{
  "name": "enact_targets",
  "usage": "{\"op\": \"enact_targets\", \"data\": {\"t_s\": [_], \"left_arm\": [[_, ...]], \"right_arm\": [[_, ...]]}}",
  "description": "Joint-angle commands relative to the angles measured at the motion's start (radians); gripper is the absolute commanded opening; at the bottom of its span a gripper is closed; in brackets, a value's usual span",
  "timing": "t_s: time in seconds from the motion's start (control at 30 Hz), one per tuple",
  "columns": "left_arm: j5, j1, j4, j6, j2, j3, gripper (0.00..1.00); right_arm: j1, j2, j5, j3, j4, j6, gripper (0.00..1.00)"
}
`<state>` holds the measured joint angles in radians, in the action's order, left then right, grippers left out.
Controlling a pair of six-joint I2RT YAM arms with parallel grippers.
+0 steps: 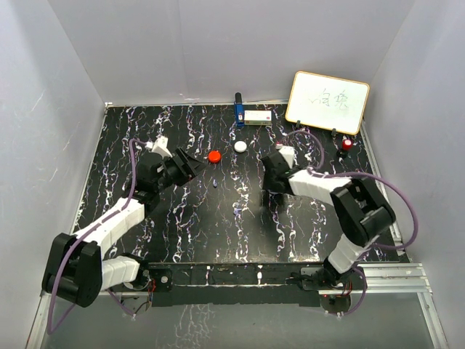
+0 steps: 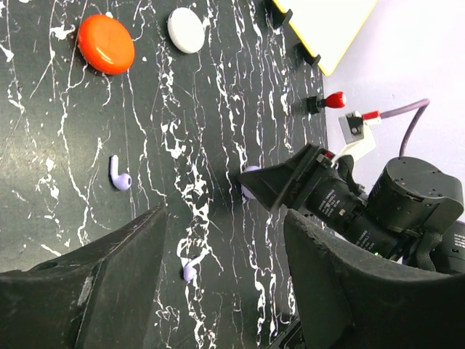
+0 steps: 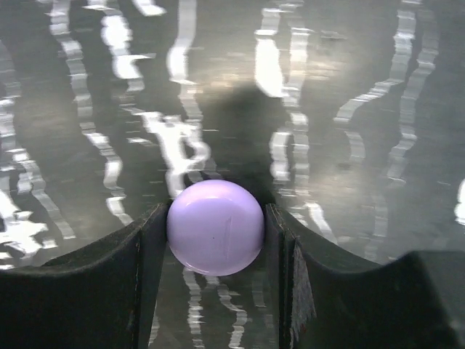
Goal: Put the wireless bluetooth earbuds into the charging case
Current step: Move the charging case to the center of the board.
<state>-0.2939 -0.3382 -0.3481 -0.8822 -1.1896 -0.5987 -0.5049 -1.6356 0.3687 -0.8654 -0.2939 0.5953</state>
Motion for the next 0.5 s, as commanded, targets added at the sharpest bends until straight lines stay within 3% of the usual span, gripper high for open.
{"op": "enact_targets", "data": {"t_s": [0.0, 0.23, 0.47], "left_arm": [[-0.005, -0.007, 0.036, 0.019, 0.059, 0.031, 0.63], [0.017, -0.005, 0.105, 0.023, 0.147, 0.084, 0.63], [0.047, -0.006, 0.152, 0.040, 0.188, 0.110, 0.63]], "right_arm": [[-0.118, -0.115, -0.006, -0.131, 0.023, 0.060, 0.36], [-0.240, -0.308, -0.043, -0.319, 0.032, 0.074, 0.36], [-0.295, -0.368, -0.066, -0.382, 0.032, 0.083, 0.41]]}}
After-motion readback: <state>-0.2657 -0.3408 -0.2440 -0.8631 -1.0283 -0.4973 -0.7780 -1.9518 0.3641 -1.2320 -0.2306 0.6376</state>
